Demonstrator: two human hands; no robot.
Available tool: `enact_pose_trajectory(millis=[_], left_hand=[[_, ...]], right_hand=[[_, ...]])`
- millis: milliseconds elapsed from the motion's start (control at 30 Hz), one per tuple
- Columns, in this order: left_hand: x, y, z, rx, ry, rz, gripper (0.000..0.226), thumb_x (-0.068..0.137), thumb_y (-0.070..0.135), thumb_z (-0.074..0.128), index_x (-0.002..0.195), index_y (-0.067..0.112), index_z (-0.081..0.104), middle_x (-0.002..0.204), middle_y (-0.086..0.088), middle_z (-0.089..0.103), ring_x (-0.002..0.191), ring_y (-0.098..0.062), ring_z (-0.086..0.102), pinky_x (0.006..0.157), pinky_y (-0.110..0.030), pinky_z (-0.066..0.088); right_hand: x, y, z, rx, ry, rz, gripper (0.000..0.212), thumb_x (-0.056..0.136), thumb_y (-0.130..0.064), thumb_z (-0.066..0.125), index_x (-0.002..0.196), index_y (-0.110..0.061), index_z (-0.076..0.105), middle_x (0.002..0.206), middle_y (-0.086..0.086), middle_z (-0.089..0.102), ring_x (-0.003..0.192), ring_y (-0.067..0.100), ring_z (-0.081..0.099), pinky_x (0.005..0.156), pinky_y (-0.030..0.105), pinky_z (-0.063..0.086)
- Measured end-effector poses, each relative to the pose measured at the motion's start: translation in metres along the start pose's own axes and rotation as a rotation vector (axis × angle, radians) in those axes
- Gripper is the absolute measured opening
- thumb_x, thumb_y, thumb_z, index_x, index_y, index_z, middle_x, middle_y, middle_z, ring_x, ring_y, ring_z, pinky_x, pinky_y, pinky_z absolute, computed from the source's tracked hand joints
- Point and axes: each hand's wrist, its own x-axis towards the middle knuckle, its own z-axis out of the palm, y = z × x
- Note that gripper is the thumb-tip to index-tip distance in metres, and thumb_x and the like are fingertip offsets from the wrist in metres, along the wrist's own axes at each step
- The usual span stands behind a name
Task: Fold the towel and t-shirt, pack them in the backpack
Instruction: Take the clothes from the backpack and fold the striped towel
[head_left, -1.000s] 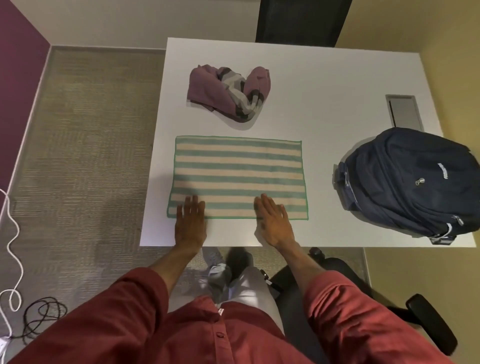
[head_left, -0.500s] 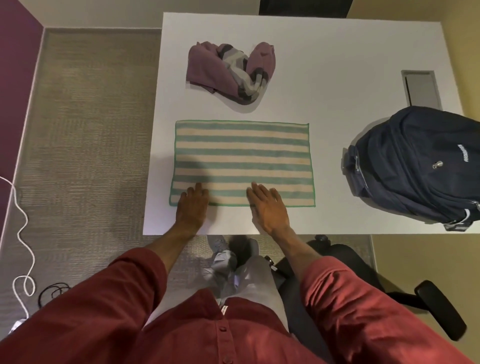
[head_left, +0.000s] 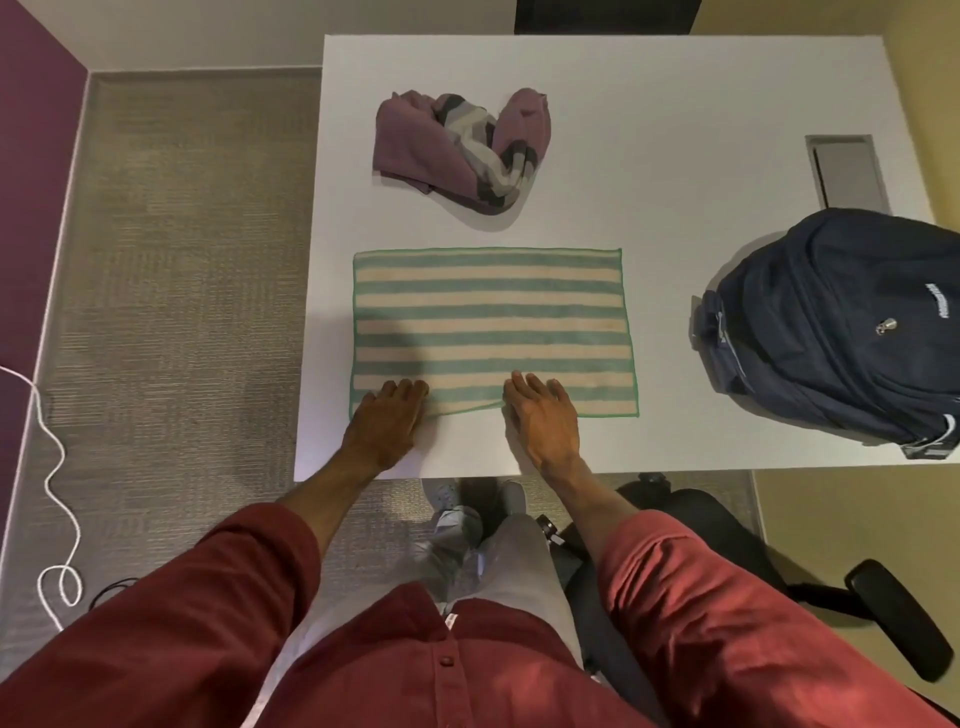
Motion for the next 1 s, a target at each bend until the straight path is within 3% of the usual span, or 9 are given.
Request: enact_pose_trajectory(millis=[67, 133, 233, 333, 467, 600, 667, 867, 1000], left_hand=[[-0.001, 0.003, 0.001, -0.018, 0.025, 0.03, 0.041, 0.103, 0.039, 0.062, 0.134, 0.014, 0.052, 0.126, -0.01, 0.06, 0.109, -0.031, 0.058, 0.08, -0.048, 0.053], [0.0, 0.01, 0.002, -0.026, 0.041, 0.051, 0.05, 0.096, 0.044, 0.071, 0.134, 0.015, 0.055, 0.132, -0.01, 0.057, 0.116, -0.031, 0.056, 0.081, -0.048, 0.052], [0.006, 0.022, 0.003, -0.028, 0.011, -0.032, 0.046, 0.086, 0.024, 0.082, 0.124, 0.016, 0.056, 0.131, -0.01, 0.053, 0.115, -0.033, 0.055, 0.076, -0.046, 0.052], [0.013, 0.027, 0.0, 0.002, -0.019, -0.105, 0.041, 0.082, 0.001, 0.077, 0.114, 0.016, 0.057, 0.121, -0.008, 0.054, 0.106, -0.029, 0.056, 0.069, -0.037, 0.046], [0.011, 0.012, -0.001, -0.001, 0.009, -0.122, 0.039, 0.086, 0.001, 0.075, 0.117, 0.013, 0.056, 0.12, -0.009, 0.055, 0.108, -0.03, 0.057, 0.075, -0.039, 0.052], [0.005, -0.005, 0.0, 0.016, 0.054, -0.258, 0.029, 0.093, 0.01, 0.069, 0.12, 0.01, 0.057, 0.125, -0.012, 0.056, 0.109, -0.034, 0.057, 0.076, -0.047, 0.053], [0.004, -0.016, -0.001, 0.011, 0.069, -0.327, 0.026, 0.094, 0.008, 0.066, 0.119, 0.01, 0.06, 0.127, -0.013, 0.059, 0.111, -0.035, 0.057, 0.081, -0.048, 0.053], [0.022, -0.011, -0.018, -0.067, 0.137, -0.55, 0.021, 0.09, 0.001, 0.063, 0.109, 0.01, 0.06, 0.111, -0.012, 0.061, 0.105, -0.035, 0.058, 0.084, -0.049, 0.05], [0.041, -0.004, -0.032, -0.104, 0.155, -0.556, 0.029, 0.087, 0.003, 0.065, 0.114, 0.012, 0.059, 0.112, -0.014, 0.067, 0.11, -0.037, 0.059, 0.093, -0.049, 0.048]], right_hand=[[0.002, -0.002, -0.002, 0.02, 0.013, 0.005, 0.035, 0.103, -0.019, 0.059, 0.136, -0.013, 0.068, 0.152, 0.008, 0.064, 0.14, 0.029, 0.059, 0.114, 0.05, 0.046], [0.001, -0.004, -0.003, 0.029, 0.028, 0.015, 0.033, 0.103, -0.019, 0.06, 0.135, -0.013, 0.069, 0.151, 0.008, 0.065, 0.14, 0.028, 0.06, 0.114, 0.051, 0.046], [-0.002, -0.003, -0.002, 0.02, 0.047, 0.024, 0.035, 0.104, -0.018, 0.061, 0.138, -0.013, 0.068, 0.152, 0.007, 0.064, 0.142, 0.028, 0.059, 0.116, 0.051, 0.046], [-0.007, 0.002, -0.002, -0.003, 0.067, 0.037, 0.04, 0.105, -0.018, 0.063, 0.144, -0.011, 0.065, 0.155, 0.008, 0.061, 0.143, 0.029, 0.058, 0.116, 0.052, 0.046], [-0.013, 0.011, 0.001, -0.049, 0.075, 0.062, 0.045, 0.107, -0.021, 0.063, 0.15, -0.01, 0.06, 0.16, 0.009, 0.056, 0.146, 0.031, 0.055, 0.119, 0.056, 0.042], [-0.023, 0.023, 0.002, -0.05, 0.108, 0.156, 0.05, 0.103, -0.011, 0.052, 0.153, -0.006, 0.056, 0.161, 0.014, 0.054, 0.147, 0.035, 0.053, 0.122, 0.062, 0.037], [-0.024, 0.031, -0.002, -0.054, 0.118, 0.228, 0.051, 0.101, -0.004, 0.058, 0.152, -0.007, 0.057, 0.162, 0.013, 0.053, 0.149, 0.034, 0.052, 0.123, 0.063, 0.034], [-0.014, 0.048, -0.021, -0.06, 0.117, 0.359, 0.05, 0.091, 0.004, 0.071, 0.139, -0.008, 0.067, 0.149, 0.012, 0.065, 0.145, 0.033, 0.054, 0.124, 0.063, 0.029], [-0.001, 0.059, -0.036, -0.065, 0.099, 0.436, 0.038, 0.092, -0.004, 0.066, 0.125, -0.019, 0.077, 0.129, 0.007, 0.076, 0.131, 0.031, 0.063, 0.116, 0.057, 0.036]])
